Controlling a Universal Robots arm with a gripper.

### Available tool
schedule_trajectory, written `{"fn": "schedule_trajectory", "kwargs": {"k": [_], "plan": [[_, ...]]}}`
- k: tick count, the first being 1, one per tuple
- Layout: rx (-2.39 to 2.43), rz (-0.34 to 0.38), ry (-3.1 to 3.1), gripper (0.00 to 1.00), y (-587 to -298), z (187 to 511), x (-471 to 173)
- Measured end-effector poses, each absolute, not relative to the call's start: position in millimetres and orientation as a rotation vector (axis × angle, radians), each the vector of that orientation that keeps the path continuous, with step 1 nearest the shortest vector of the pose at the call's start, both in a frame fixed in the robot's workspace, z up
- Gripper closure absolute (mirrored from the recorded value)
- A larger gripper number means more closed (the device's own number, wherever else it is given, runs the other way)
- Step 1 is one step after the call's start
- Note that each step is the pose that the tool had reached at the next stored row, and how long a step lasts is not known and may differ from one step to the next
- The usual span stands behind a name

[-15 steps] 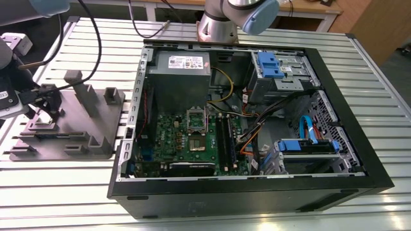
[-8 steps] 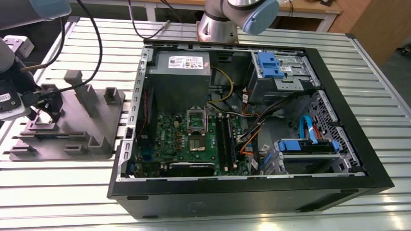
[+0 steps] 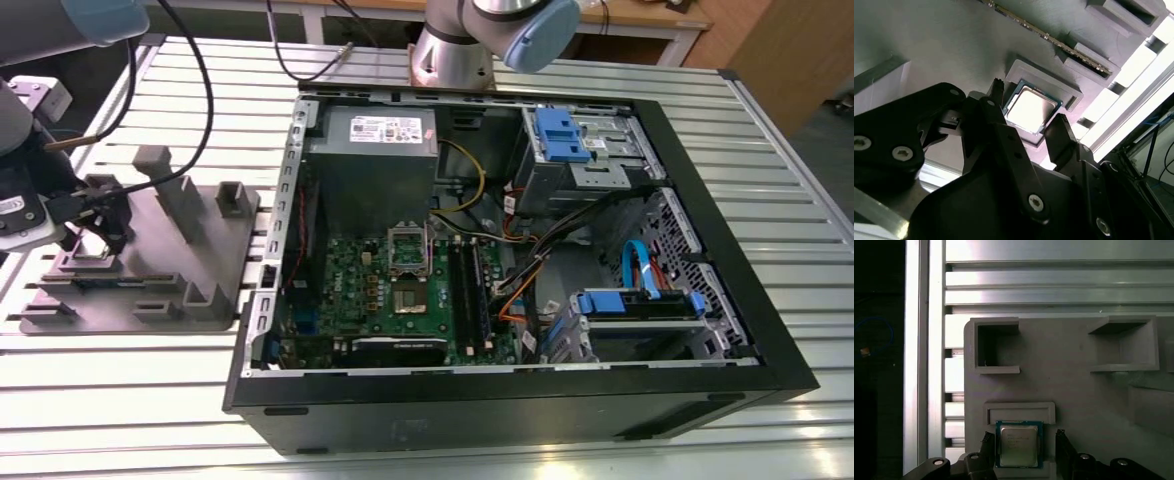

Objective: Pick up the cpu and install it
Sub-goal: 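Pick up the cpu and move it towards the insertion slot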

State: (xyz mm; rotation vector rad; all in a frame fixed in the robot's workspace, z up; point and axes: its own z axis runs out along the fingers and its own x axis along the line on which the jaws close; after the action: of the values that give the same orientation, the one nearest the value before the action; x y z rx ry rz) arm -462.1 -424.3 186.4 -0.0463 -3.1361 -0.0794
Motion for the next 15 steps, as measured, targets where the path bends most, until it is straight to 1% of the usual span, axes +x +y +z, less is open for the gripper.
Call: {"fn": "schedule_trajectory", "kwargs": {"k": [15], "plan": [[-0.047,-0.08,-3.136,0.4,-421.1,182.0,-466.7]]}}
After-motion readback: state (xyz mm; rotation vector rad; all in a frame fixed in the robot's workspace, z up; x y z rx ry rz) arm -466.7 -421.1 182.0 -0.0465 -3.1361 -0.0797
